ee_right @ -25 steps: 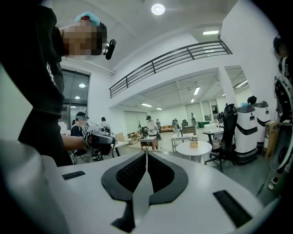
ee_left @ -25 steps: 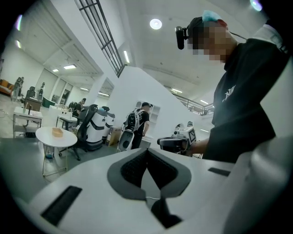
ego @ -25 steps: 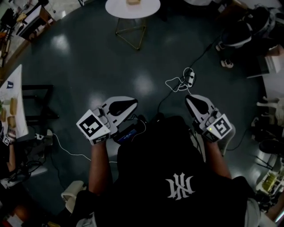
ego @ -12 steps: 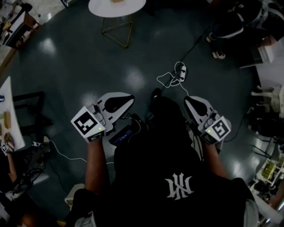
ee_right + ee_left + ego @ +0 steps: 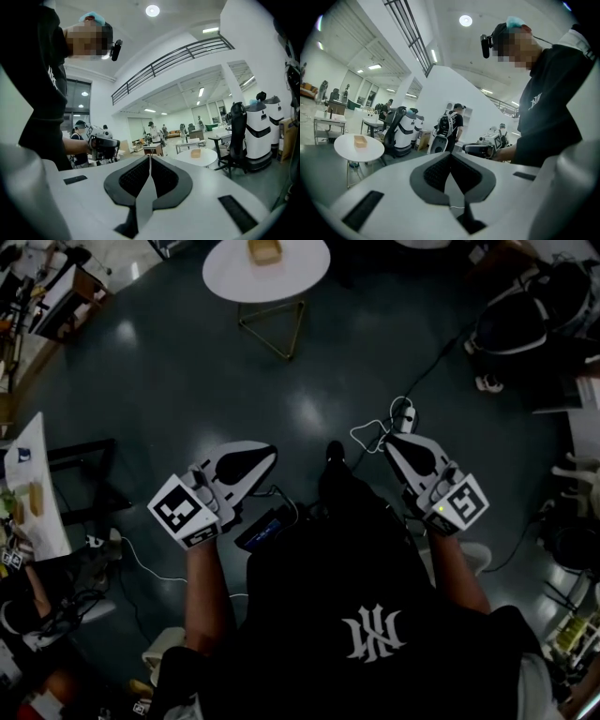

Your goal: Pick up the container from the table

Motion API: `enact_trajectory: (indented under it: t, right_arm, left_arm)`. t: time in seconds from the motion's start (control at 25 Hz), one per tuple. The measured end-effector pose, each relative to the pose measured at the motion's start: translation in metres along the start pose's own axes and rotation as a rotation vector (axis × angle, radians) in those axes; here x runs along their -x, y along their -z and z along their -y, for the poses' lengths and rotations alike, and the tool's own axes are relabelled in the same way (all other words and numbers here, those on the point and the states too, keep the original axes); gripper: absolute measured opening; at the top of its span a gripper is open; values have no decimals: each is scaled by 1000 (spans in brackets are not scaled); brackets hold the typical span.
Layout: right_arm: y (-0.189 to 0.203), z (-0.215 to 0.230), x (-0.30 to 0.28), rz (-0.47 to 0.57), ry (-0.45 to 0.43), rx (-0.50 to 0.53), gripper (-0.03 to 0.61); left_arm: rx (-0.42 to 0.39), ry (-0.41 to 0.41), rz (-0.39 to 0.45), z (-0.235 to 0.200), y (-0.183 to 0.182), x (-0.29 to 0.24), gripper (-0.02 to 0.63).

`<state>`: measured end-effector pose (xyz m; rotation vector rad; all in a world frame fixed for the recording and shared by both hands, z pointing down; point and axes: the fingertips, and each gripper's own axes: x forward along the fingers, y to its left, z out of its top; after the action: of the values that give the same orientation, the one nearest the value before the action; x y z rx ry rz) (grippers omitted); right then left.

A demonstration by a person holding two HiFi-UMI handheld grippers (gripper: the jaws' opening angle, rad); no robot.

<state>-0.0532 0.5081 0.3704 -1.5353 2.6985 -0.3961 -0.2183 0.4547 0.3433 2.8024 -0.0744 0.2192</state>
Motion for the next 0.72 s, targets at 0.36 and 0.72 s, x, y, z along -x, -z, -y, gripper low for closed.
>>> enact_trajectory:
  t: [0.36,0.72]
  right_arm:
    - [-50,122,-35,62,-128,-14,40]
    - [-61,196,-57,70,-147,-10,40]
  left_arm:
    - [-63,-103,-12,-65,-81,-85,4]
    - [-79,-172,-8,-103,-98,-126,3]
